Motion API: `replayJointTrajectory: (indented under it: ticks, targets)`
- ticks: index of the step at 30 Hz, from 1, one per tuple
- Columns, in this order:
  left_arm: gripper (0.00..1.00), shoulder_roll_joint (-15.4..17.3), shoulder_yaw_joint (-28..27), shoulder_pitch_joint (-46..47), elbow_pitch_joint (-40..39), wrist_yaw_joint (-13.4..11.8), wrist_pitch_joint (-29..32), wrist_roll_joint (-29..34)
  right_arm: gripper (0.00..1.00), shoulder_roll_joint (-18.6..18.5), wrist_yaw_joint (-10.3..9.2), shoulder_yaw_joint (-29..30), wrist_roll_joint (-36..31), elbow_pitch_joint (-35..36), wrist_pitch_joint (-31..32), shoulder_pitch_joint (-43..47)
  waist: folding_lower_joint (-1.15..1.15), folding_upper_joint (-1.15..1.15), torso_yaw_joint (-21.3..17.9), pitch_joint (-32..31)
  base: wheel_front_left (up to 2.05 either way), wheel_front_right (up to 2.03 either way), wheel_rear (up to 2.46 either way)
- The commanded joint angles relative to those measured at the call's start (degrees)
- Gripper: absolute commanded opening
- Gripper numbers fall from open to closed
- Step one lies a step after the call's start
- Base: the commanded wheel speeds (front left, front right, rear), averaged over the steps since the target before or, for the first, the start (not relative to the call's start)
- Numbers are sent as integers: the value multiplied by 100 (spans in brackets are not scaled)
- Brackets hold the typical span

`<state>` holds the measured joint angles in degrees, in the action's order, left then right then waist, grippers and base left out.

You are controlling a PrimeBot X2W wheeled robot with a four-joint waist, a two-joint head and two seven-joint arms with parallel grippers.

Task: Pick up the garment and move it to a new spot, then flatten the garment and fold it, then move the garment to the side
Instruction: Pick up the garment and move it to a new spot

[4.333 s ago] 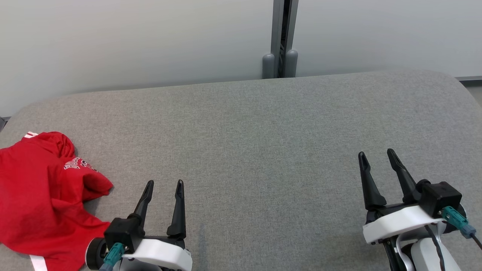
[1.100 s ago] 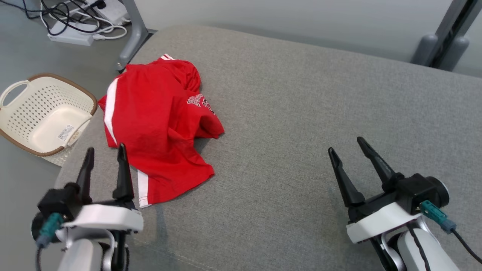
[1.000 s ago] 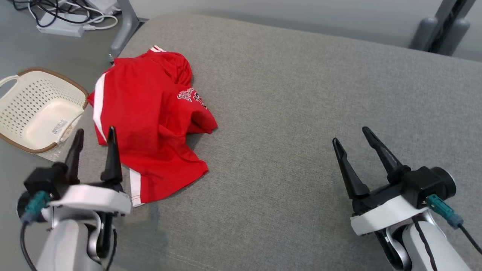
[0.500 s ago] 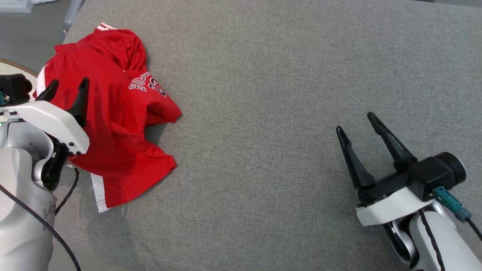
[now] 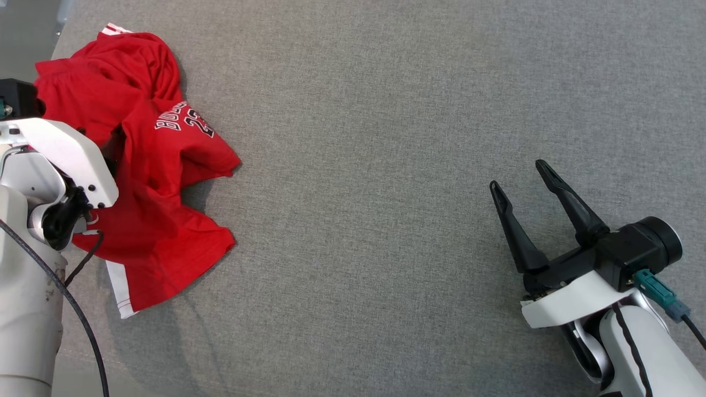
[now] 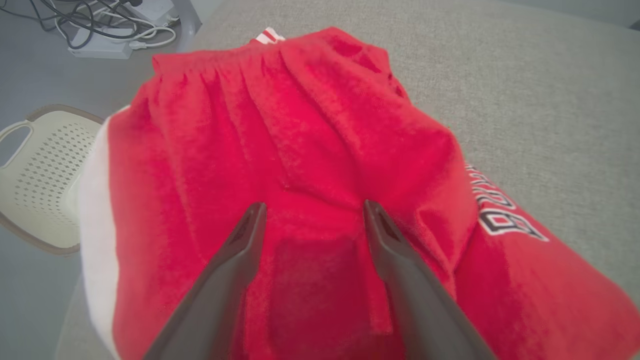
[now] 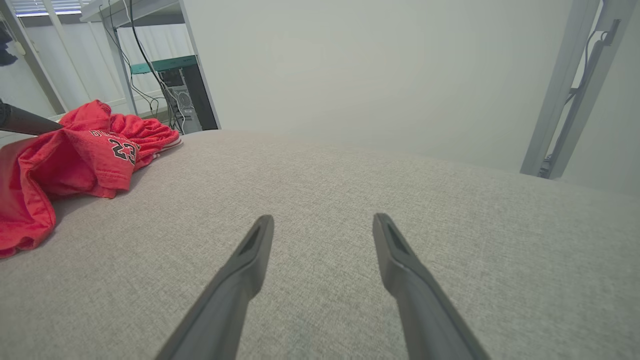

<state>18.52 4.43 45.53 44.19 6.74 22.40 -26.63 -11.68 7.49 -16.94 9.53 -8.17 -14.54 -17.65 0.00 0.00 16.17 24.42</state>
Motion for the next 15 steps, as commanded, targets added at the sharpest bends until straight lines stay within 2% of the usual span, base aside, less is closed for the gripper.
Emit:
replayJointTrajectory:
  ticks: [1, 2, 3, 8, 15]
  targets:
    - [100, 32, 6, 111, 75, -17, 62, -23, 100, -49, 0, 1, -33, 33, 11, -45, 0, 0, -18, 22, 0, 0, 0]
    - [53, 44, 7, 141, 129, -19, 94, -28, 100, -53, 0, 1, -35, 32, 16, -56, 0, 0, -27, 35, 0, 0, 0]
    - [0, 52, 10, 162, 188, -26, 129, -45, 100, -54, 0, 4, -34, 31, 11, -63, 0, 0, -34, 44, 0, 0, 0]
    - [0, 101, -13, 243, 299, -34, -14, -77, 100, -53, 0, 38, -20, -9, -2, -53, 0, 0, -37, 33, 0, 0, 0]
    - [0, 165, -194, 254, 178, -57, -607, -191, 100, 27, 0, 52, 27, -138, -29, -28, 0, 0, 12, -232, 0, 0, 0]
